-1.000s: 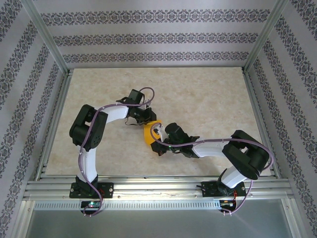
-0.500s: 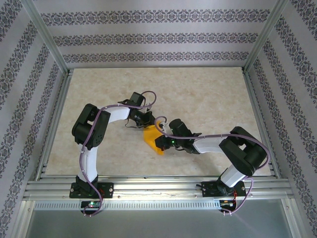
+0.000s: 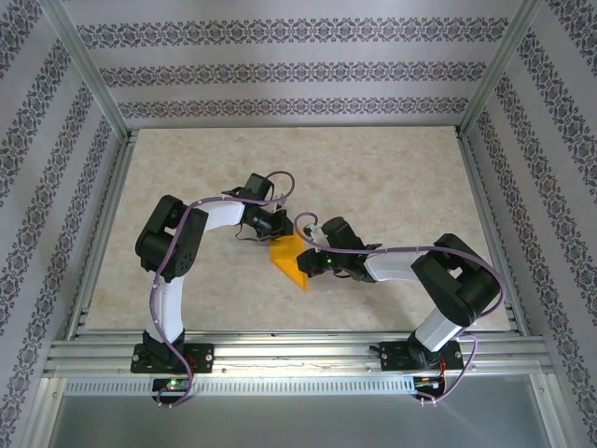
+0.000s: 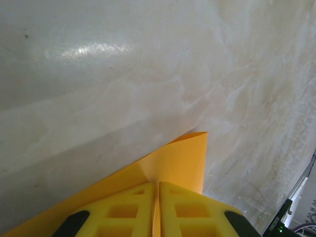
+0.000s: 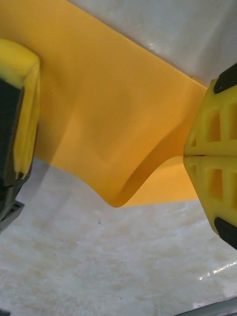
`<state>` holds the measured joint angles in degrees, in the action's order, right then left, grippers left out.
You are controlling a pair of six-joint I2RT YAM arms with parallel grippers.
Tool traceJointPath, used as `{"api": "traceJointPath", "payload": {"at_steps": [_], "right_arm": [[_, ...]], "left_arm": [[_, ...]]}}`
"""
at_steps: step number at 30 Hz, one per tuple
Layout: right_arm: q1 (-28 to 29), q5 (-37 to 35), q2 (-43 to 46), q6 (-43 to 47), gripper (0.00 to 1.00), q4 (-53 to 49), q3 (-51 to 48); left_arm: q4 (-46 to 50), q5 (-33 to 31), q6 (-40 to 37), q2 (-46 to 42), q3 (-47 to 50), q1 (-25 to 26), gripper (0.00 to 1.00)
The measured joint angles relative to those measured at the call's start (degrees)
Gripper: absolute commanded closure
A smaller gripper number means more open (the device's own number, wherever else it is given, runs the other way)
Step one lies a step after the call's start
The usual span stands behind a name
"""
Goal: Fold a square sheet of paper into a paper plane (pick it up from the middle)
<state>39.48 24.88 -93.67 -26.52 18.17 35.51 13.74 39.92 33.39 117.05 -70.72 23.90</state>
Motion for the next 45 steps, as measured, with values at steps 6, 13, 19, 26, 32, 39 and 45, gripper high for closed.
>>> {"api": "traceJointPath", "payload": {"at_steps": [6,13,19,26,32,39,45], "right_arm": [[0.00,-0.24,-0.74,0.42,1.00,-0.42,0.15],[-0.39,-1.97,-0.90,1.03,1.00,-1.86,1.25],[-0.39,-2.56,-1.14,1.22,1.00,-2.62,1.99],[-0.39,-2.58,-1.22,1.22,1.00,-3.19,2.01],[-0.39,-2.95,-1.64,1.22,1.00,-3.21,2.01],[-0.39,-3.02,-1.64,1.44,1.00,-3.87,2.23],[-0.39,-3.04,-1.66,2.10,1.00,-4.87,2.82]], "left_arm": [[0.00,0.00,0.00,-0.02,0.00,0.00,0.89],[0.00,0.00,0.00,0.00,0.00,0.00,0.89],[0.00,0.00,0.02,0.00,-0.02,0.00,0.90],[0.00,-0.02,0.02,0.00,-0.02,0.00,0.89],[0.00,0.02,0.02,-0.02,-0.02,0.00,0.90],[0.00,0.02,0.02,-0.02,-0.02,0.00,0.90],[0.00,0.02,0.02,0.00,-0.02,0.00,0.90]]}}
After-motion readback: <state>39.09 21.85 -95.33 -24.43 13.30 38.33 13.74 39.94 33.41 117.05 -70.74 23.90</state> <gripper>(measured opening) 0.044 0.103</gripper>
